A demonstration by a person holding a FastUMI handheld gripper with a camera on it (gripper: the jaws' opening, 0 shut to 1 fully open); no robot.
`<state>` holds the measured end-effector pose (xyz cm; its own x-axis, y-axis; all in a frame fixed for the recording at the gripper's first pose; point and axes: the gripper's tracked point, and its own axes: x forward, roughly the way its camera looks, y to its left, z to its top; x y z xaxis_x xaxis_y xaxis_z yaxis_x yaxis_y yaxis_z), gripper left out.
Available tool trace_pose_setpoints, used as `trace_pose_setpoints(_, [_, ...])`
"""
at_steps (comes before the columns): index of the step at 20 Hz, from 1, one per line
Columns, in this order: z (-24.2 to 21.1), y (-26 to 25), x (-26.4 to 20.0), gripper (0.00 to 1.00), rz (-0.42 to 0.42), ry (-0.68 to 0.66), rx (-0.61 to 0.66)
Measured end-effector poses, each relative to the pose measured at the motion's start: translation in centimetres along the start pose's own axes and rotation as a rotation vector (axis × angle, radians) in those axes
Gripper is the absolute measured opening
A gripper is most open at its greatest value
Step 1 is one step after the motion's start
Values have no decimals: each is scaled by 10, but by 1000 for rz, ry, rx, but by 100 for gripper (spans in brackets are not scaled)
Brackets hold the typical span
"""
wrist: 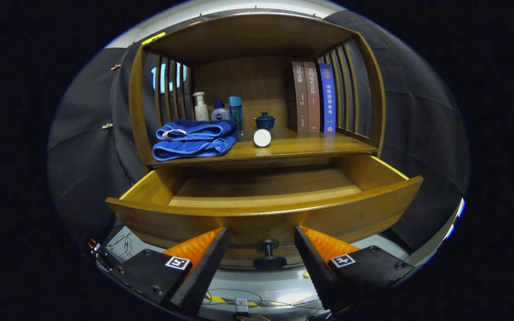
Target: Pull open the drawer, take out the items inside it, and place them on the countertop above the cabinet.
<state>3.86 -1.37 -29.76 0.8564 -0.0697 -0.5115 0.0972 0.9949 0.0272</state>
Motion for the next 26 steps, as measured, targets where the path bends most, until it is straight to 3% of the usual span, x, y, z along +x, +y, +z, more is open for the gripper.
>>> trace_pose_setpoints(12, [29,1,78,99,19,-3,28])
trace_pose_setpoints(26, [38,-2,109,99,21,3,28])
